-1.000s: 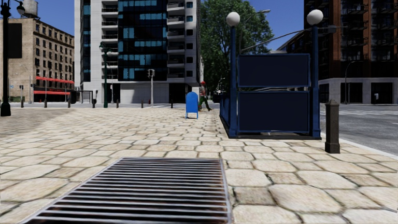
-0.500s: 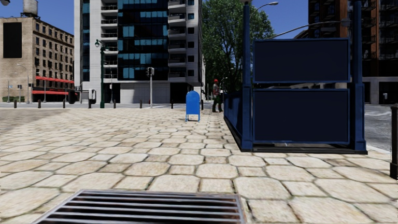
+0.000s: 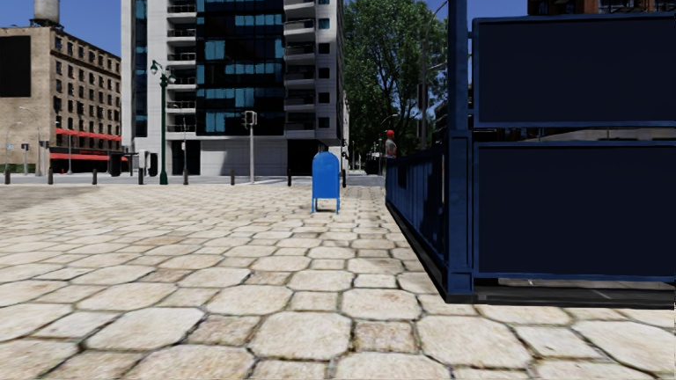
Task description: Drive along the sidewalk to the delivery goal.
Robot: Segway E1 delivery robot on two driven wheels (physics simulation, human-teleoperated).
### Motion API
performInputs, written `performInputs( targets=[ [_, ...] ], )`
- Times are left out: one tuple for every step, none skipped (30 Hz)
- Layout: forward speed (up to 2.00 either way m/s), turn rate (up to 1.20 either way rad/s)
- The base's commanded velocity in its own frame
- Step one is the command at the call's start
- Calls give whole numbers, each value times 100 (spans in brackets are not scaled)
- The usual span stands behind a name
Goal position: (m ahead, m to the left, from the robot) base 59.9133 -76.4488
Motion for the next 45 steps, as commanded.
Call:
performInputs(
  targets=[
    [200,0],
    [200,0],
    [200,-2],
    [200,-3],
    [200,-3],
    [200,-4],
    [200,-5],
    [200,-7],
    [200,-8],
    [200,-9],
    [200,-9],
    [200,-13],
    [200,-18],
    [200,-19],
    [200,-19],
    [200,-20],
    [200,-20],
    [200,-20],
    [200,-20],
    [200,-20],
    [200,-20],
    [200,-22],
    [200,-23],
    [200,-25],
    [200,-25],
    [200,-26],
    [200,-27],
    [200,-27],
    [200,-28],
    [200,-28],
    [200,-28],
    [200,-28],
    [200,-28],
    [200,-28],
    [200,-28],
    [200,-28],
    [200,-28],
    [200,-28],
    [200,-28],
    [200,-28],
    [200,-27],
    [200,0],
    [200,0],
    [200,0],
    [200,0]
  ],
)
